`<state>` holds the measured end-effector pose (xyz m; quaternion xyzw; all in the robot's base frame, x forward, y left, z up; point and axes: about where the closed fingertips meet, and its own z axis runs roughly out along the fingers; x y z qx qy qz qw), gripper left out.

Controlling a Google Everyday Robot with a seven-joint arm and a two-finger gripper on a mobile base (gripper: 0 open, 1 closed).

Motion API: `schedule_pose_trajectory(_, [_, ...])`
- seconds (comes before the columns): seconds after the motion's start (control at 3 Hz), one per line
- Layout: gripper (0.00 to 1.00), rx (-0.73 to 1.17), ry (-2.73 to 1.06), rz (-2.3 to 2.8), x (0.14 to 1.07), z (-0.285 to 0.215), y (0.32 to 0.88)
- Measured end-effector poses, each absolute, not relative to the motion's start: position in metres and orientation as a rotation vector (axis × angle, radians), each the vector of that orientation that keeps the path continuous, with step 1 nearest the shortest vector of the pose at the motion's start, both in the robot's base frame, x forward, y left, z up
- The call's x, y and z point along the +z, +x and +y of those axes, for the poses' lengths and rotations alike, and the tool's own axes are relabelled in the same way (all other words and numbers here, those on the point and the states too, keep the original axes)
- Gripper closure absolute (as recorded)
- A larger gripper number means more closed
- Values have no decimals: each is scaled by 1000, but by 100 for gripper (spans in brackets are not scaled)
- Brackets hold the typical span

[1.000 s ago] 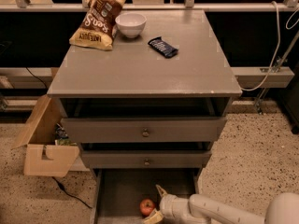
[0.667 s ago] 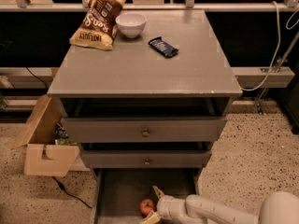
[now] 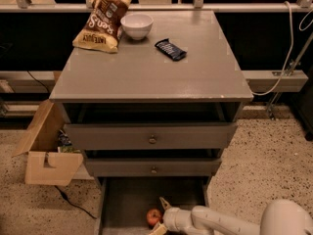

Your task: Pick apple from bottom drawer and place on counter

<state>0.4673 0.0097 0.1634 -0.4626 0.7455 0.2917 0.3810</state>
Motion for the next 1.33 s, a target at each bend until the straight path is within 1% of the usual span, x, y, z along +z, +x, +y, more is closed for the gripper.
schedule_pose_trajectory(0.33, [19,746,-1192,1920,149,9,465])
schedule_pose_trajectory(0.67, [42,750,-1204,1923,143,10,462])
schedule_pose_trajectory(1.0, [73,757,-1217,1896,150,9,456])
schedule_pose_trajectory(1.33, [96,762,-1232,1812,185,-5,449])
